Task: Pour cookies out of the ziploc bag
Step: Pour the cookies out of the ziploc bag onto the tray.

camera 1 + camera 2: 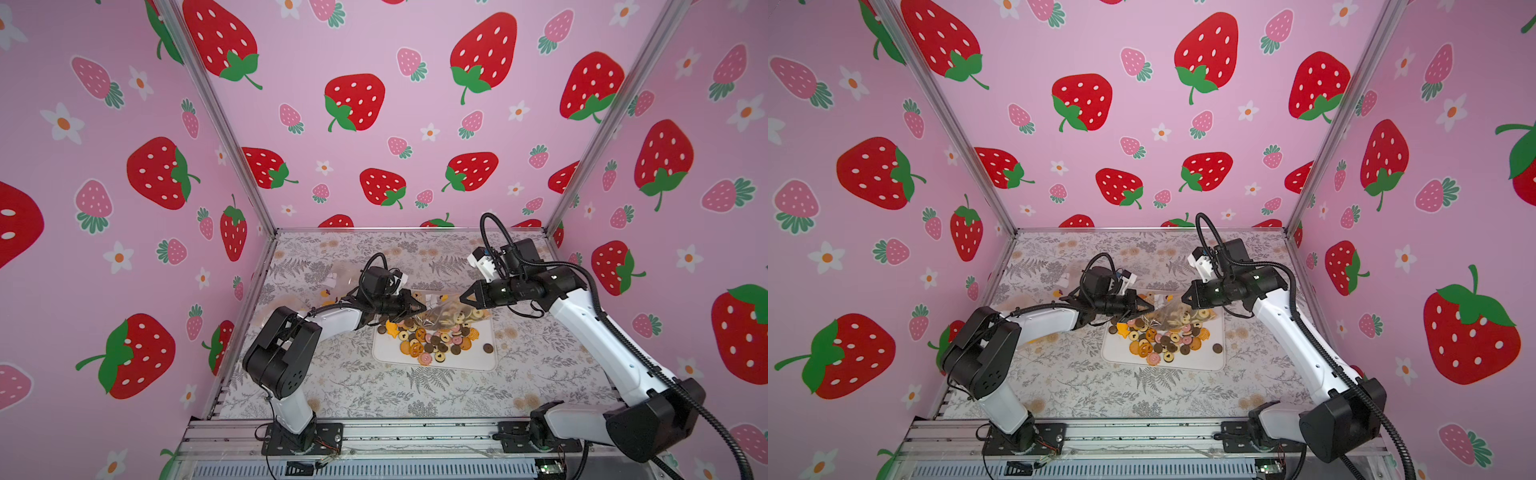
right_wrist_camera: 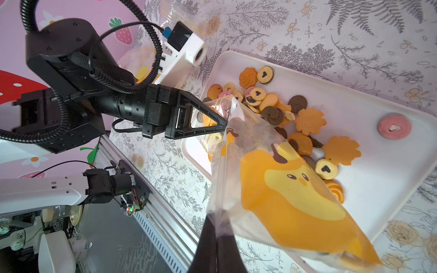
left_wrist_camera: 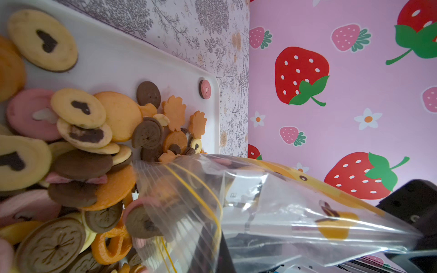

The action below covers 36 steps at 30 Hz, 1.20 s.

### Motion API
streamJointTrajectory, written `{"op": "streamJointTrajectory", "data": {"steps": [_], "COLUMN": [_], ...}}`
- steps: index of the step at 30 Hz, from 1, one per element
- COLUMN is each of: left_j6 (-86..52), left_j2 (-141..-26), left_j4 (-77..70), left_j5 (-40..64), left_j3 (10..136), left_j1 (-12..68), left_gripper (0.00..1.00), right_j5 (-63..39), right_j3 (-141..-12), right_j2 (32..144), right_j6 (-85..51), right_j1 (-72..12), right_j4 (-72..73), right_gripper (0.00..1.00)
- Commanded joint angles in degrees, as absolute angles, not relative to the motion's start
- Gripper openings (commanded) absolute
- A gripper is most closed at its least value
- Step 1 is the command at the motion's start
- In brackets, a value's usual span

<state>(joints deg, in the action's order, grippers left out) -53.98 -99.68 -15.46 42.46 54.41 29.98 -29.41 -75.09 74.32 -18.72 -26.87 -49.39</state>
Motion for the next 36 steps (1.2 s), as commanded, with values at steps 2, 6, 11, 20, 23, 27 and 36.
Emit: {"op": "streamJointTrajectory", "data": {"steps": [2,6,11,20,23,27,36], "left_j6": [-53.90,-54.02,-54.15,-53.58,-51.58,-49.67,-45.27], "left_j2": [-101.28,-101.42,-101.50,-99.70,-97.35,-93.60,-86.01], "left_j4": [-13.36,-13.54,-13.92,-12.51,-9.05,-5.71,1.45], "left_j5": [40.27,39.63,39.51,39.81,38.70,37.69,37.13], "left_j3": [56.41,56.60,56.38,56.60,56.60,55.00,52.30], "left_j1": [30.57,31.11,31.20,30.86,30.12,27.88,21.88], "left_gripper": [0.13,0.17,0.17,0.24,0.33,0.44,0.53], "right_j5": [-29.53,-29.81,-30.23,-28.48,-29.00,-28.80,-22.76], "right_j3": [-78.97,-79.41,-78.30,-78.44,-80.05,-82.11,-83.41], "right_j2": [71.19,71.37,71.53,71.93,72.81,73.64,74.27], "right_j6": [-16.79,-16.61,-16.85,-16.18,-16.17,-16.35,-14.28], "right_j1": [-25.45,-25.22,-25.22,-25.19,-25.22,-25.22,-25.23], "right_j4": [-50.22,-50.65,-50.04,-51.75,-51.94,-52.44,-56.83], "right_gripper": [0.00,0.00,0.00,0.00,0.00,0.00,0.00]}}
